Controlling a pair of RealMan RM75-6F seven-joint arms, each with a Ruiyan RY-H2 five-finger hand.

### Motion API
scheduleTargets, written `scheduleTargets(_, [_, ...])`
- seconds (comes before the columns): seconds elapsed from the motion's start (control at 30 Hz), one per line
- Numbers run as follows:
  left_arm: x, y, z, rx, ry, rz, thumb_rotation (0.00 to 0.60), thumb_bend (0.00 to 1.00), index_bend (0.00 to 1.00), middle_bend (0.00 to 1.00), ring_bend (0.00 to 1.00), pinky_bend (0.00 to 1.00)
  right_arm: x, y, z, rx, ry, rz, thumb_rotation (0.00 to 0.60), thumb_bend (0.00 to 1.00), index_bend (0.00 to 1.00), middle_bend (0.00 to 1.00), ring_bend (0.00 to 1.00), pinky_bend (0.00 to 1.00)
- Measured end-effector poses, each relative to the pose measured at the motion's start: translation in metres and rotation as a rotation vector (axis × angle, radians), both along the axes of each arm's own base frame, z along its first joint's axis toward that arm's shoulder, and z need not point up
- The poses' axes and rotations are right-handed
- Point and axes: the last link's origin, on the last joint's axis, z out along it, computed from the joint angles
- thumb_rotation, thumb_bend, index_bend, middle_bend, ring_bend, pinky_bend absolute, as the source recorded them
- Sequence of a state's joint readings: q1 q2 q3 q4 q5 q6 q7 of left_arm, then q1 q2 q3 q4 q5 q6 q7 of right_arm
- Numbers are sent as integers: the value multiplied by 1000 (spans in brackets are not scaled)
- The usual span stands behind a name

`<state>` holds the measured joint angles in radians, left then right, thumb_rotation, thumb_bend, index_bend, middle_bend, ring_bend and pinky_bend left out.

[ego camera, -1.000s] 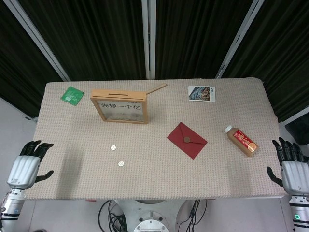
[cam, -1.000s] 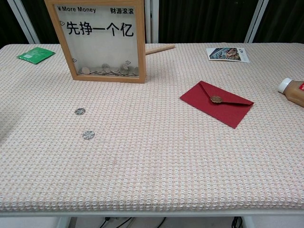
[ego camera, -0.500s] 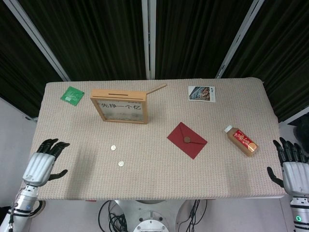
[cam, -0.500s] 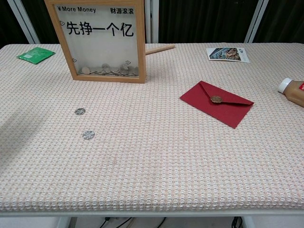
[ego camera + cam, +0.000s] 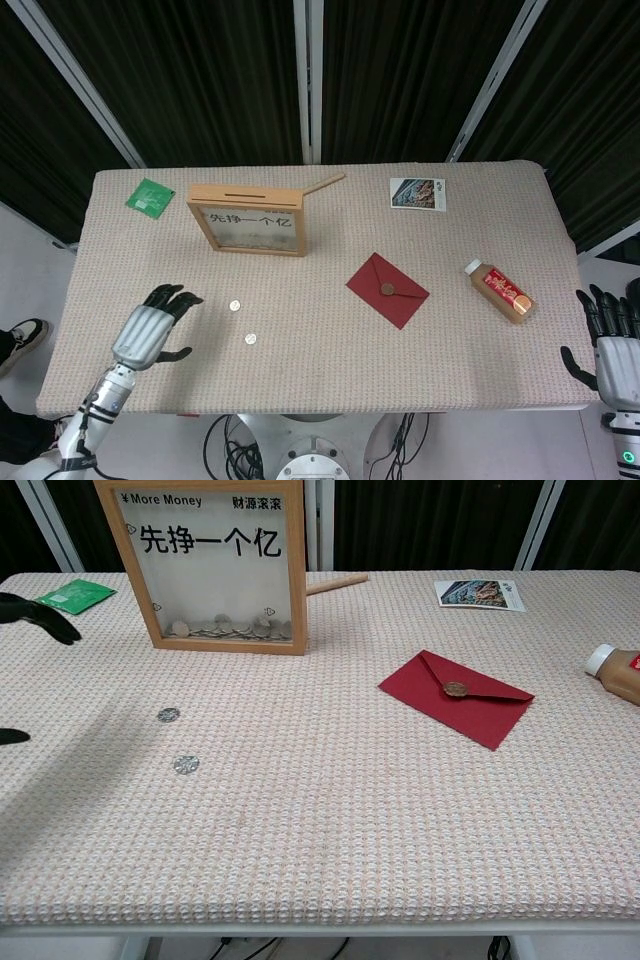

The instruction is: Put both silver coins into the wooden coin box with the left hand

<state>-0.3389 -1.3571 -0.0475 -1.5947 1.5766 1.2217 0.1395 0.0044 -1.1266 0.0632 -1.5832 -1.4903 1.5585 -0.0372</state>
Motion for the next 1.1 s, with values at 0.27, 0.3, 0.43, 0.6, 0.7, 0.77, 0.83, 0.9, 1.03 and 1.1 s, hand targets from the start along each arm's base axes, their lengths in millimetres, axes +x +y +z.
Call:
scheduleTargets(0.27, [1, 19, -29, -36, 10, 4, 600, 120, 318, 226, 107, 175, 0, 2, 7, -17, -19, -10, 600, 270, 0, 0, 0, 0])
scheduleTargets(0.3, [0, 20, -31, -37, 10, 4, 600, 120, 318, 230, 112, 187, 0, 1, 8, -20, -20, -12, 600, 268, 0, 0, 0, 0])
scheduleTargets(0.43, [0, 28, -42, -35, 4, 6, 600, 119, 316, 249, 129, 230, -2, -2, 11, -29, -23, -24, 600, 274, 0, 0, 0, 0])
scheduleTargets(0.6, [3, 37, -57, -33, -3, 5, 600, 154, 317, 258, 137, 250, -2, -6, 13, -32, -11, -26, 600, 289, 0, 0, 0, 0])
scheduleTargets(0.7, [6, 40, -68, -43, -1, 9, 600, 156, 316, 259, 137, 250, -1, -6, 15, -37, -11, -23, 600, 289, 0, 0, 0, 0])
scheduleTargets(0.77, [7, 41, -73, -52, 0, 12, 600, 155, 316, 259, 137, 249, -1, -6, 17, -42, -9, -22, 600, 289, 0, 0, 0, 0])
scheduleTargets(0.83, [6, 42, -76, -55, 5, 13, 600, 156, 316, 259, 137, 246, -1, -7, 18, -44, -3, -23, 600, 289, 0, 0, 0, 0])
scheduleTargets(0.9, [6, 43, -79, -50, 16, 9, 600, 155, 316, 259, 137, 243, -2, -6, 18, -40, 5, -25, 600, 289, 0, 0, 0, 0])
scheduleTargets(1.03, [7, 45, -83, -33, 23, 5, 600, 161, 318, 259, 137, 233, -4, -6, 16, -29, 10, -36, 600, 289, 0, 0, 0, 0])
scheduleTargets(1.1, [6, 47, -83, -26, 23, 7, 600, 187, 323, 259, 137, 230, -5, -6, 15, -25, 10, -39, 600, 288, 0, 0, 0, 0])
